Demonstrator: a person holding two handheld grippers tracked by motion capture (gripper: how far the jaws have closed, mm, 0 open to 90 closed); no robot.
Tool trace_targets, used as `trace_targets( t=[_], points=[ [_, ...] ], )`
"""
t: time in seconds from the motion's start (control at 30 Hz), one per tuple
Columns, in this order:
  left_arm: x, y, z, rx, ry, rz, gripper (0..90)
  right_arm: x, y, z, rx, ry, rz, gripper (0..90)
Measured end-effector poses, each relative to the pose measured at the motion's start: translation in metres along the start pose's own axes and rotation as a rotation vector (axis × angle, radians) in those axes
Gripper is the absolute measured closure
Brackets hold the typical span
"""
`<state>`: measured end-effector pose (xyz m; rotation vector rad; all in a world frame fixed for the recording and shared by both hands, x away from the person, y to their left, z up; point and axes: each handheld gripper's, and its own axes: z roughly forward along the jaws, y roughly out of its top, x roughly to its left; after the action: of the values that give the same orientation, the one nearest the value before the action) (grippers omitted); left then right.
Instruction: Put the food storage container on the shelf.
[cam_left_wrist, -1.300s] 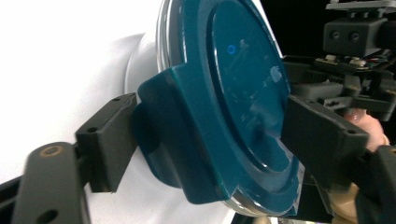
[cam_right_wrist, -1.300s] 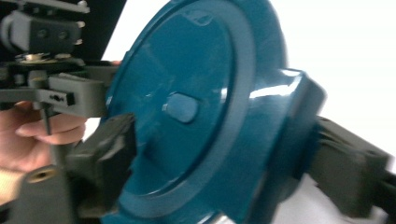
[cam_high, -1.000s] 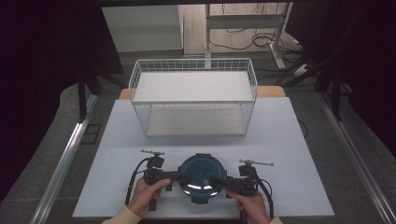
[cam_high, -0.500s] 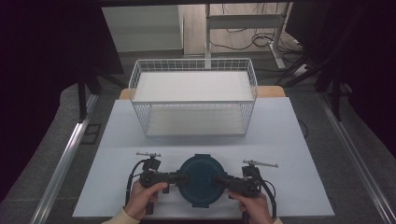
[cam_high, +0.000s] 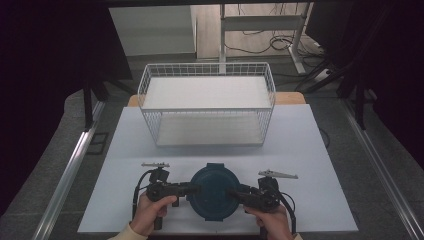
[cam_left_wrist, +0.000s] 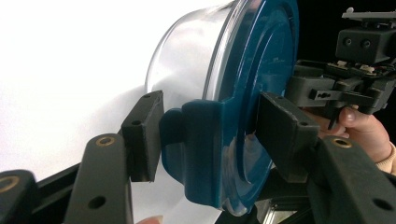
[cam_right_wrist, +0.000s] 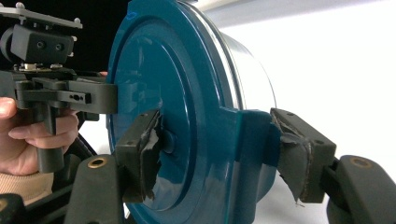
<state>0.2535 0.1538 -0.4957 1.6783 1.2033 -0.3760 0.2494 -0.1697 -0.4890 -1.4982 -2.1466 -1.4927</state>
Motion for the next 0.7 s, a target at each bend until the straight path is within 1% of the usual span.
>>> trace_targets(
  t=[0.1, 0.13, 0.17, 0.2, 0.23, 0.27, 0.3, 0.33, 0.37, 0.4, 0.43, 0.53, 0.6, 0.63, 0.7],
  points=[
    [-0.006, 0.002, -0.005, -0.013, 0.005, 0.030, 43.2, 0.004, 0.002, -0.003, -0.017, 0.005, -0.031, 36.5],
    [-0.006, 0.002, -0.005, -0.013, 0.005, 0.030, 43.2, 0.004, 0.002, -0.003, -0.017, 0.005, -0.031, 36.5],
    [-0.010, 0.003, -0.008, -0.023, 0.009, 0.047, 43.2, 0.007, 0.005, -0.004, -0.025, 0.011, -0.052, 36.6],
    [-0.010, 0.003, -0.008, -0.023, 0.009, 0.047, 43.2, 0.007, 0.005, -0.004, -0.025, 0.011, -0.052, 36.6],
    [-0.013, 0.005, -0.011, -0.033, 0.012, 0.063, 43.2, 0.010, 0.007, -0.006, -0.033, 0.013, -0.069, 36.6],
    [-0.013, 0.005, -0.011, -0.033, 0.012, 0.063, 43.3, 0.010, 0.007, -0.006, -0.033, 0.013, -0.069, 36.6],
    [-0.016, 0.006, -0.013, -0.043, 0.013, 0.076, 43.3, 0.013, 0.009, -0.008, -0.043, 0.015, -0.089, 36.6],
    [-0.016, 0.006, -0.013, -0.043, 0.013, 0.076, 43.3, 0.013, 0.009, -0.008, -0.043, 0.015, -0.089, 36.6],
    [-0.019, 0.007, -0.016, -0.049, 0.015, 0.090, 43.3, 0.015, 0.011, -0.010, -0.048, 0.016, -0.102, 36.6],
    [-0.019, 0.007, -0.016, -0.049, 0.015, 0.090, 43.3, 0.015, 0.011, -0.010, -0.048, 0.016, -0.102, 36.6],
    [-0.022, 0.008, -0.018, -0.057, 0.016, 0.103, 43.3, 0.018, 0.014, -0.011, -0.055, 0.018, -0.122, 36.6],
    [-0.026, 0.009, -0.022, -0.068, 0.021, 0.114, 43.3, 0.021, 0.016, -0.013, -0.062, 0.020, -0.140, 36.6],
    [-0.027, 0.009, -0.023, -0.071, 0.023, 0.120, 43.3, 0.023, 0.017, -0.014, -0.063, 0.022, -0.144, 36.6],
    [-0.028, 0.010, -0.025, -0.077, 0.023, 0.131, 43.4, 0.025, 0.020, -0.014, -0.067, 0.024, -0.160, 36.6],
    [-0.030, 0.012, -0.027, -0.080, 0.023, 0.136, 43.4, 0.026, 0.022, -0.015, -0.070, 0.024, -0.173, 36.5]
  ],
)
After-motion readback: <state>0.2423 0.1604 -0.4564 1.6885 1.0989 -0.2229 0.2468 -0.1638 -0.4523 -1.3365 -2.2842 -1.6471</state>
